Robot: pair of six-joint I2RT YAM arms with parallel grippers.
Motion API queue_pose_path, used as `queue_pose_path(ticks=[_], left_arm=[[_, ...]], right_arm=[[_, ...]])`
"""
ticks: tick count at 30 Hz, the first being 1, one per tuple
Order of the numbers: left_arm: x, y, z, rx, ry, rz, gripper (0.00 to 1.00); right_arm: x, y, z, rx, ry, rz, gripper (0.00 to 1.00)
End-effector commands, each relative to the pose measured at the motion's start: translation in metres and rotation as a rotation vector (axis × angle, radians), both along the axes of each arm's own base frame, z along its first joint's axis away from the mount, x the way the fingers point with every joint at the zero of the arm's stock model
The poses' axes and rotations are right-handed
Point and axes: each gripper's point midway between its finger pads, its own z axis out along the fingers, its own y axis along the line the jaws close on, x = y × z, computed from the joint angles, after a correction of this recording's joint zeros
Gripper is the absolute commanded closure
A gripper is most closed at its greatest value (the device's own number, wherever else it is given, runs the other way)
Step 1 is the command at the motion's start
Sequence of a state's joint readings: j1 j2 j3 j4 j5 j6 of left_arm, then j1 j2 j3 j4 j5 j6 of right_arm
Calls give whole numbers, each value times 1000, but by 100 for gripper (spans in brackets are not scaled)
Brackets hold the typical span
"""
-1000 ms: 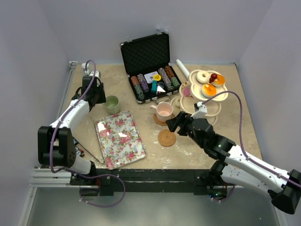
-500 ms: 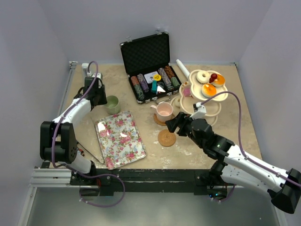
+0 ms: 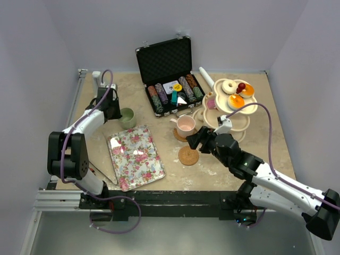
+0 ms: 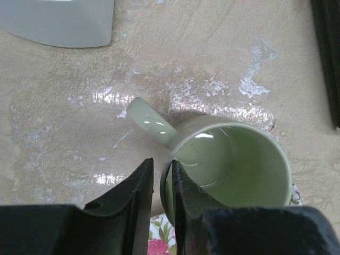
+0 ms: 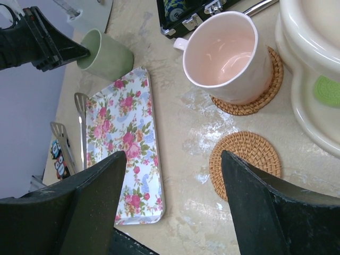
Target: Serve the afternoon tea
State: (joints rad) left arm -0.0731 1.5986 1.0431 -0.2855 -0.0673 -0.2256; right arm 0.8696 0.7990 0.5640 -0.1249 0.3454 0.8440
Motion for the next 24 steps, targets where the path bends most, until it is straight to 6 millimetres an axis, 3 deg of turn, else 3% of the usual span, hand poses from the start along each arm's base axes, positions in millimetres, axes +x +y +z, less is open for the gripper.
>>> queue_pose_path(ticks=[1,3,6,14,21,24], left_arm=[[20,-2,22,-22,-81,10,76],[20,-2,20,-25,-81,9,81],[21,-4,19,-30,-79,3,100],[18,-2,41,-55,-147,49,100],[6,6,91,-135,-304,201,100],[-4,8,103,-174,-313,262,100]], right_arm=[[3,6,9,20,-35,15,23],[3,6,8,18,-33,15,23],[3,8,8,22,-33,23,23],[2,5,9,24,-29,14,23],[5,-3,21,18,-39,-29,23],[6,-3,24,22,-42,-32,23]])
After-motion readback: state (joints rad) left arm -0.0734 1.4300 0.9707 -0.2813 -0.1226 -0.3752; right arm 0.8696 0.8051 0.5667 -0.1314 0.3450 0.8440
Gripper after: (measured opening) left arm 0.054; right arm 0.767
